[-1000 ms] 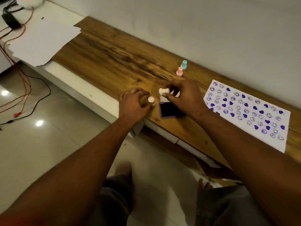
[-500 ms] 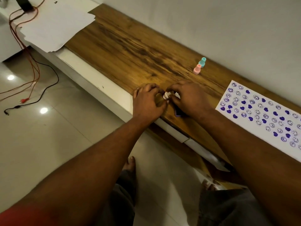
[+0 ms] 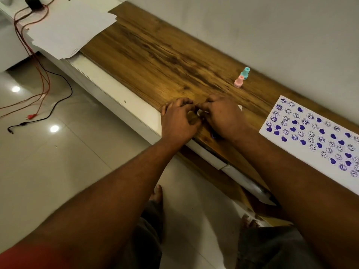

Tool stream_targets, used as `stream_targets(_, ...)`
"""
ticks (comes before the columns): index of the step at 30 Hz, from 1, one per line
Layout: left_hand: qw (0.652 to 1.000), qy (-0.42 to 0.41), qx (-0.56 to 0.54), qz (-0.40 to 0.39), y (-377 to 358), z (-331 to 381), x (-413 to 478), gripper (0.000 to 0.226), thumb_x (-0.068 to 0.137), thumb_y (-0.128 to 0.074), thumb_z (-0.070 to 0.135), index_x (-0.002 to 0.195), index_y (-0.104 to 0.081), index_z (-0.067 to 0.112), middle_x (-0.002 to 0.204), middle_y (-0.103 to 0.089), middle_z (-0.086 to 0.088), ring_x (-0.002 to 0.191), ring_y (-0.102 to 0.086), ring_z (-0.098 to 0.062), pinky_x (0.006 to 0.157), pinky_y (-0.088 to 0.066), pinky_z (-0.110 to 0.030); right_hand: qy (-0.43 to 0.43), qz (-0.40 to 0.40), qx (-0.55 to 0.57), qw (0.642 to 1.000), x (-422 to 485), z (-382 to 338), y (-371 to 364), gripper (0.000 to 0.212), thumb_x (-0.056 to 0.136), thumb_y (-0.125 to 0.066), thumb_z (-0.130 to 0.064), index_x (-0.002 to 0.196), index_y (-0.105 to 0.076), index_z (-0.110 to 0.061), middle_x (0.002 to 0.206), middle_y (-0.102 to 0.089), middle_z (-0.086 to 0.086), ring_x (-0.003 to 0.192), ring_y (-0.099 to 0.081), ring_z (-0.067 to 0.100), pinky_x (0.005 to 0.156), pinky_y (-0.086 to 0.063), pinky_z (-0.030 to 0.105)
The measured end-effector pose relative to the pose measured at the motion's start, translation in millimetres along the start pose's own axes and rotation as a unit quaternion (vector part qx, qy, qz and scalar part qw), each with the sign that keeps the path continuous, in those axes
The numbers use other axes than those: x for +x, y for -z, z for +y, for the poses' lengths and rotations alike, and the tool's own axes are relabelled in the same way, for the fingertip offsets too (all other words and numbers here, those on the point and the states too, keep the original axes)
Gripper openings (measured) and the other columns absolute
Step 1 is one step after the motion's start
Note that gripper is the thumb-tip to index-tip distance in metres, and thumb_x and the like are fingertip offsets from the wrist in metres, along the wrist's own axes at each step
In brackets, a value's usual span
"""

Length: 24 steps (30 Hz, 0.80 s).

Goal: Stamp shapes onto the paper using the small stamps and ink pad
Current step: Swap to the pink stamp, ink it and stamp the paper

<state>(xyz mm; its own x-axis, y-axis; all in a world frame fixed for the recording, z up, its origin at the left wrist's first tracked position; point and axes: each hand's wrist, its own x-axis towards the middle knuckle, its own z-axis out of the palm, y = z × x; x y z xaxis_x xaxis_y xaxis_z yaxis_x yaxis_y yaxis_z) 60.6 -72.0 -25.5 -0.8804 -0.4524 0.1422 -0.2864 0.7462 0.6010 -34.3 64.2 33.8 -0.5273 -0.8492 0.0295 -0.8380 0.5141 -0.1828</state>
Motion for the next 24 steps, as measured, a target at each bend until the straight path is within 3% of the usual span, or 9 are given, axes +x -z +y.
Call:
stream_targets(3,1.0,0.002,0.003,0.001,-0.7,1.1,0.2,0.043,0.08,-0.07,0.048,0.118,-0.074,0.029,0.137,-0.06,0.008,0.132,-0.05,-0.017,0.118,-0.026,-0.051,-0.002,0.001,-0.004,1.0,-0.1,1.2,-3.1,0.042,0.101,-0.059,-0.027,0.143,-0.059,-0.027,0.12,-0.062,0.006,0.11,-0.057,0.025,0.09,-0.048,0.037)
stream_targets(6,1.0,0.0,0.003,0.007,-1.6,2.9,0.8,0.044,0.081,-0.067,0.053,0.118,-0.074,0.03,0.137,-0.06,0.008,0.133,-0.05,-0.018,0.118,-0.027,-0.052,-0.014,0.028,0.063,0.998,-3.6,9.6,3.9,0.05,0.099,-0.06,-0.038,0.148,-0.053,-0.028,0.126,-0.067,0.003,0.114,-0.06,0.022,0.092,-0.047,0.035)
stream_targets(10,1.0,-0.004,0.001,0.019,0.4,4.0,2.5,0.044,0.086,-0.068,0.055,0.122,-0.072,0.031,0.136,-0.061,0.008,0.132,-0.051,-0.017,0.118,-0.028,-0.052,-0.126,0.15,0.086,0.977,-3.3,54.8,26.0,0.055,0.091,-0.067,-0.054,0.14,-0.058,-0.031,0.111,-0.072,-0.004,0.099,-0.066,0.017,0.085,-0.053,0.035)
stream_targets(13,1.0,0.001,0.001,0.02,3.4,6.2,3.2,0.051,0.086,-0.072,0.055,0.13,-0.067,0.031,0.138,-0.061,0.007,0.133,-0.05,-0.017,0.118,-0.029,-0.051,-0.216,0.137,-0.002,0.967,6.7,93.9,33.9,0.059,0.093,-0.067,-0.047,0.144,-0.053,-0.022,0.124,-0.068,0.009,0.11,-0.065,0.031,0.092,-0.053,0.044)
stream_targets(16,1.0,-0.007,-0.006,0.016,4.5,5.6,1.8,0.061,0.084,-0.075,0.059,0.136,-0.063,0.03,0.14,-0.06,0.006,0.135,-0.05,-0.017,0.119,-0.028,-0.049,-0.243,0.106,-0.03,0.964,18.3,105.1,26.0,0.055,0.095,-0.065,-0.045,0.141,-0.053,-0.018,0.126,-0.065,0.015,0.11,-0.064,0.036,0.089,-0.052,0.045)
stream_targets(20,0.999,-0.006,-0.025,0.023,7.3,3.8,3.2,0.068,0.08,-0.079,0.059,0.138,-0.061,0.03,0.14,-0.059,0.005,0.135,-0.05,-0.018,0.117,-0.032,-0.047,-0.229,0.116,-0.052,0.965,30.0,102.0,8.1,0.029,0.096,-0.052,-0.035,0.112,-0.064,-0.014,0.104,-0.07,0.015,0.091,-0.067,0.038,0.081,-0.055,0.044)
stream_targets(24,0.998,-0.018,-0.038,0.036,7.6,7.1,5.1,0.073,0.076,-0.08,0.066,0.137,-0.062,0.03,0.14,-0.059,0.007,0.135,-0.049,-0.015,0.114,-0.031,-0.044,-0.218,0.112,-0.054,0.968,32.7,108.7,5.1,0.024,0.097,-0.051,-0.029,0.106,-0.065,-0.011,0.098,-0.07,0.018,0.087,-0.066,0.04,0.077,-0.053,0.043)
